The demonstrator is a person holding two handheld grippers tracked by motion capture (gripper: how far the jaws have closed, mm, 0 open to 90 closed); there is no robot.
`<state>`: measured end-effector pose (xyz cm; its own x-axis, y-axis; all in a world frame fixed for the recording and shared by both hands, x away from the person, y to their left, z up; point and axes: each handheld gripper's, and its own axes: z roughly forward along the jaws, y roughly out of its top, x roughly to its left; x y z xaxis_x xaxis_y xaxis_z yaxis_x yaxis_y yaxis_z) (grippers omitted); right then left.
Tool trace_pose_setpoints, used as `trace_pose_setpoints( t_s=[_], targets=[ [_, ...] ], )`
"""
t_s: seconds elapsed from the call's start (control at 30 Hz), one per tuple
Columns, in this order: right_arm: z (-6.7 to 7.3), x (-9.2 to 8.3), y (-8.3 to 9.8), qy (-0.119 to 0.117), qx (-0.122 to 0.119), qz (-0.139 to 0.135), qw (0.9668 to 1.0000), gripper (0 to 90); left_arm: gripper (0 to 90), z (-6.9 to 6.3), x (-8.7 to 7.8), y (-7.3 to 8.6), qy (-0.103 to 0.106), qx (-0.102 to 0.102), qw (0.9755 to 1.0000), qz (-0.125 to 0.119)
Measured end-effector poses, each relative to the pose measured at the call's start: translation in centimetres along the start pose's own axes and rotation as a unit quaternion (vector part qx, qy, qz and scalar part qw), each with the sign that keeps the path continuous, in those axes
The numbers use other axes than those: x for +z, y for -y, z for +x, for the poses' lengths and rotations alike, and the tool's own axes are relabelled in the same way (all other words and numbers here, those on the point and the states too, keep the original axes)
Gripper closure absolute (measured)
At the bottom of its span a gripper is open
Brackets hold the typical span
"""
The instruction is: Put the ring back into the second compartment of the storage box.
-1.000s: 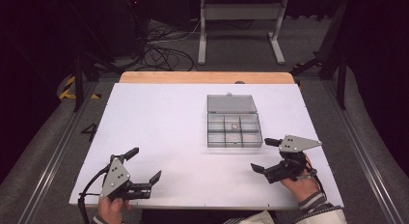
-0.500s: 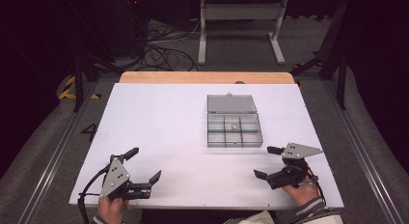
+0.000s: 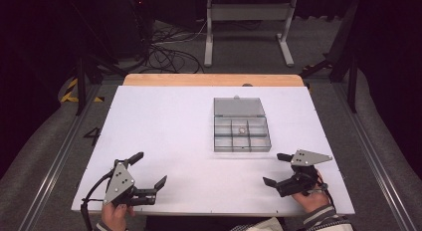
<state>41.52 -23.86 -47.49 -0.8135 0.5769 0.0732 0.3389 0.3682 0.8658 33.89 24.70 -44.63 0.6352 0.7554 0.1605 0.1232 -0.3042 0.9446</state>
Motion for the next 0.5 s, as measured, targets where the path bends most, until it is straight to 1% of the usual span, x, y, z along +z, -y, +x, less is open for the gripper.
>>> trace_pose_setpoints(
  t_s=[0.2, 0.4, 0.47, 0.5],
  targets=[
    [0.34, 0.0, -0.12, 0.005, -0.011, 0.001, 0.9999, 0.5, 4.2, -0.03, 0.03, 0.0, 0.0, 0.0, 1.0, 0.0],
    [0.41, -0.08, -0.2, 0.01, -0.014, 0.0, 0.9998, 0.6, 4.2, -0.01, 0.03, 0.0, 0.001, -0.001, 1.0, 0.0],
    [0.48, -0.09, -0.3, 0.015, -0.018, 0.004, 0.9997, 0.6, 4.2, 0.05, 0.04, 0.0, 0.002, 0.001, 1.0, 0.001],
    [0.52, -0.1, -0.35, 0.018, -0.021, 0.007, 0.9996, 0.6, 4.2, 0.07, 0.03, 0.02, 0.004, -0.001, 1.0, -0.001]
  ],
)
